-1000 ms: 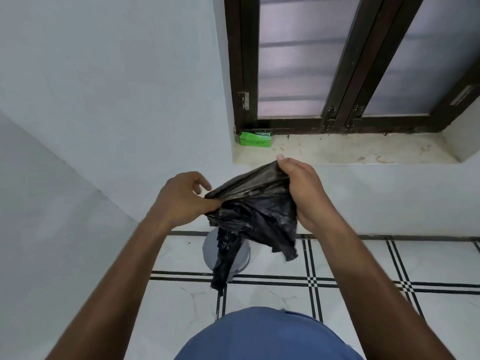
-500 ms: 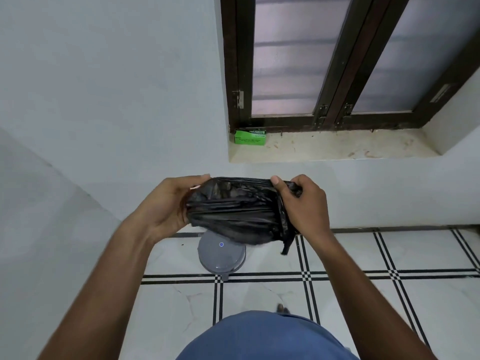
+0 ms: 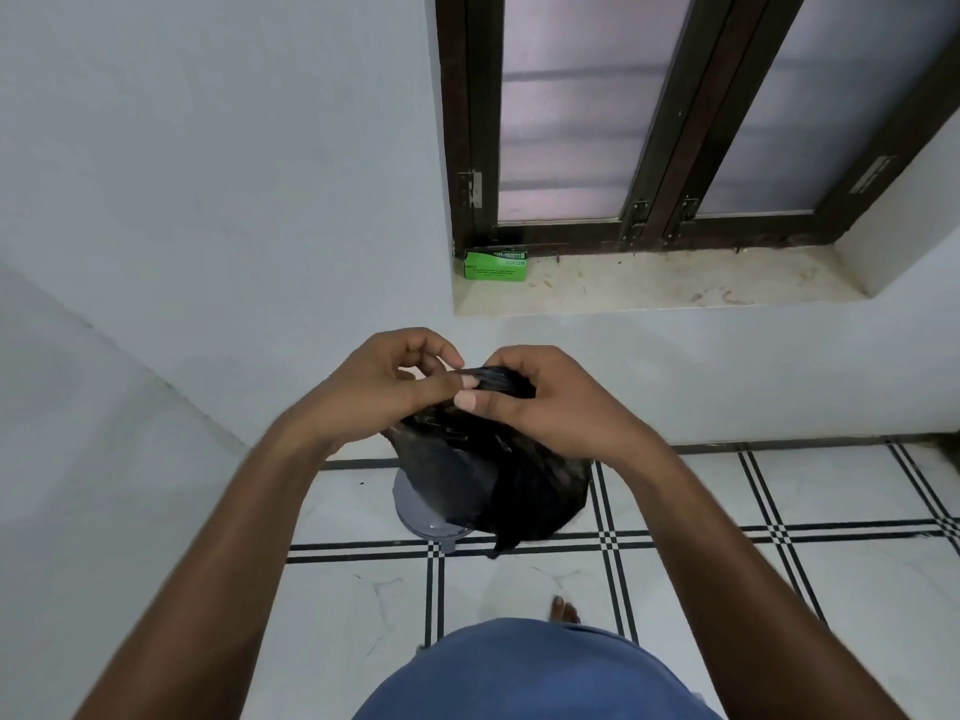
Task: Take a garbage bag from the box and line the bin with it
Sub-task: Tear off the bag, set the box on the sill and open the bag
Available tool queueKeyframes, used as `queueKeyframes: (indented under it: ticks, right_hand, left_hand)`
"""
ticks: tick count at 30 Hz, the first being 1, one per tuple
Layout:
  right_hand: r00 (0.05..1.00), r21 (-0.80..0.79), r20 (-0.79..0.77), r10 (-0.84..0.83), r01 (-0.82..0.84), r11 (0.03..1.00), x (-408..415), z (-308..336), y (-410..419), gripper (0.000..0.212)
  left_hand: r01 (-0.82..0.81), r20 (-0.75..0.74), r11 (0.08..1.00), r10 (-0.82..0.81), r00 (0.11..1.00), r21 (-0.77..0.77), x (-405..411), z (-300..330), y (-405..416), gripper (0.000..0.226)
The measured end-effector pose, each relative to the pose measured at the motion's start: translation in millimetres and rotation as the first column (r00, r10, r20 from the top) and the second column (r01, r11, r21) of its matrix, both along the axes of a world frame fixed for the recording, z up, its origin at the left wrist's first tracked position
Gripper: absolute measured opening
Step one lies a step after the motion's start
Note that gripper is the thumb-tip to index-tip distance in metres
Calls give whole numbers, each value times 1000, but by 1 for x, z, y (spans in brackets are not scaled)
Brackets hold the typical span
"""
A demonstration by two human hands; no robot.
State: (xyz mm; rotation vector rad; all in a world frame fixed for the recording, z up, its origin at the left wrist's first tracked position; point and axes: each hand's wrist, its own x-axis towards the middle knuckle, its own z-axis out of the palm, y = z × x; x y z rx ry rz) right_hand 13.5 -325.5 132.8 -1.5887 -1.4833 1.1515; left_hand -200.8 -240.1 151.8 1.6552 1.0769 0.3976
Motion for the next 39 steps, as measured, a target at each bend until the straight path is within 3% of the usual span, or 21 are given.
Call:
queueKeyframes:
  ticks: [4,7,9,11,13,15,17,18,20,22,24,26,27,29,32,35,39]
  right_hand:
    - [932,-86,-334,-140,118,989,9,1,-4,12]
    - [765,-161,-580,-280,230,960,20,3,-4,16]
    - [647,-184,-702,-297,238,954,25,5,-5,44]
    - [576,-199,-766,-285,209,957,28,4,-6,68]
    - [558,-211,-771,-306,230,950,32,0,-4,63]
    - [650,-192,-648,-398,366,910,36,-4,-1,43]
    - [817,-32,-277,-505,518,855,45,-14,0,39]
    - [830,39,-107,-548,554,832,49,-19,0,41]
    - [808,67,-34,-589,590,805,58,-29,-5,47]
    - [804,86,-9,-595,593,800,60,-34,-7,52]
    - [811,124,58,-582,573,810,57,-37,-9,55]
    - [806,132,88,-586,573,809,54,-40,-11,55]
    - [801,133,101,-590,577,806,55,-42,-10,55]
    - [789,145,168,-591,573,807,57,-47,-10,54]
    - [743,196,337,-579,546,815,63,-53,-13,53]
    - [713,143,469,-521,521,842,67,-53,-16,53]
    - [738,-78,632,-239,366,927,66,-45,-18,60]
  left_hand:
    - [36,-261,979,17,965,199,-23,-12,11,48]
    - [89,-462,951,62,885,297,-31,-27,14,29]
    - [2,-353,976,77,932,218,-31,-32,11,20]
    - [-114,-76,987,106,991,-112,-23,-32,5,24]
    - [-134,189,867,251,949,-480,-11,-26,-3,33]
    - [-135,283,756,396,873,-641,-5,-21,-5,40]
    - [-121,249,769,346,905,-628,-9,-16,-4,49]
    - [-101,169,834,226,959,-542,-14,-11,-3,49]
    - [-2,-179,964,-48,983,-266,-24,-9,3,41]
    - [52,-505,999,-53,861,-17,-32,-16,15,28]
    - [-19,-592,994,80,802,109,-36,-21,24,32]
    - [-121,-517,979,188,835,162,-37,-18,24,48]
    - [-183,-409,976,216,886,119,-35,-15,23,47]
    - [-228,-138,962,208,968,-153,-32,-5,17,37]
    - [-161,121,884,236,964,-439,-35,0,12,31]
    - [-161,67,933,192,979,-322,-42,-9,17,37]
    - [-221,-3,967,222,975,-125,-37,-12,16,30]
